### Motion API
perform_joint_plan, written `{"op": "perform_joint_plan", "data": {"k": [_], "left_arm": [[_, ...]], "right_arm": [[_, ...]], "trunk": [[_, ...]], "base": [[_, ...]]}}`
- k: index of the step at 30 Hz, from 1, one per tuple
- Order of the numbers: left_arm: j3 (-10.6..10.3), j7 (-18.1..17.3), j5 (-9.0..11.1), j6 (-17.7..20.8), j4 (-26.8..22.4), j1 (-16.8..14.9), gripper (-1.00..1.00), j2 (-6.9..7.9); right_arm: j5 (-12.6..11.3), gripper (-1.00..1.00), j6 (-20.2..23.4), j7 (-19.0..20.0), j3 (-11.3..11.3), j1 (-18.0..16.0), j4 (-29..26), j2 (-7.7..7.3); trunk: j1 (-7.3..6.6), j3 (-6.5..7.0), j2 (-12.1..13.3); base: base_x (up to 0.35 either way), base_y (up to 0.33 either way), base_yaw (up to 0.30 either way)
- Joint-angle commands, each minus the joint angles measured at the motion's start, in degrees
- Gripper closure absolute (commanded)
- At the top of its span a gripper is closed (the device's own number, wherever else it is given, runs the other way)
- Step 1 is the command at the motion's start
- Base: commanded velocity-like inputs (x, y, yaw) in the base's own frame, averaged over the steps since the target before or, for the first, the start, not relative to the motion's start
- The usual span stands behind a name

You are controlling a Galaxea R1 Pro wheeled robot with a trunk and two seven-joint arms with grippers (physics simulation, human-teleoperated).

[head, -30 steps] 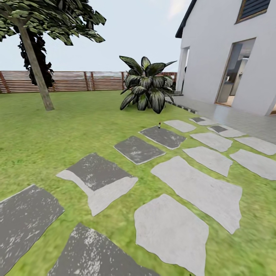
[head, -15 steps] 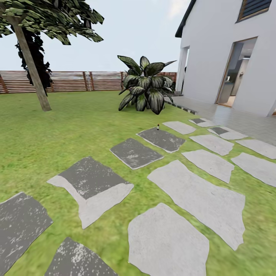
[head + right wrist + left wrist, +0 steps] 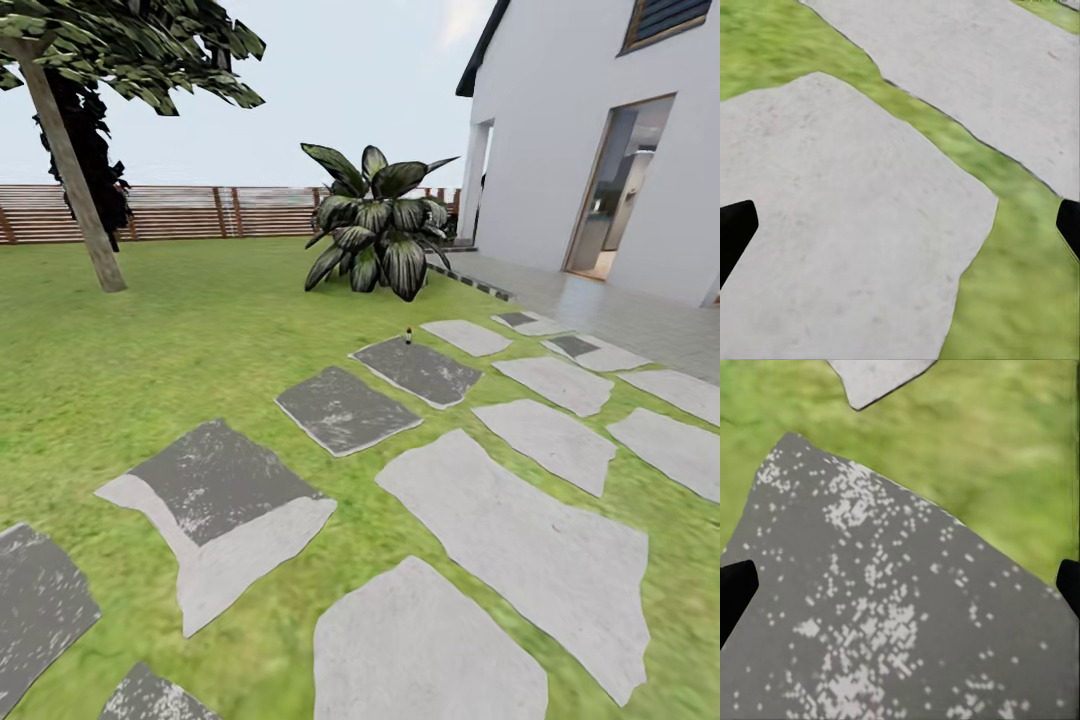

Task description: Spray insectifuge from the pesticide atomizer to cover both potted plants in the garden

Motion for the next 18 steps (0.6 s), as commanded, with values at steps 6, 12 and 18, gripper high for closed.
{"op": "perform_joint_plan", "data": {"k": [6,12,18], "left_arm": [[0.11,0.04,0.07,-0.20,0.04,-0.03,-1.00,0.03],[0.11,0.02,0.08,-0.20,0.04,-0.03,-1.00,0.04],[0.18,0.03,0.15,-0.20,0.04,-0.03,-1.00,0.04]], "right_arm": [[0.17,-1.00,-0.21,0.10,-0.06,-0.03,-0.06,0.02],[0.17,-1.00,-0.21,0.15,-0.07,-0.03,-0.07,0.02],[0.17,-1.00,-0.22,0.16,-0.01,-0.03,-0.07,0.07]], "trunk": [[0.02,-0.05,-0.02],[0.02,-0.05,-0.02],[0.02,-0.05,-0.02]], "base": [[0.291,-0.139,0.000],[0.295,-0.121,-0.033],[0.326,-0.031,-0.235]]}}
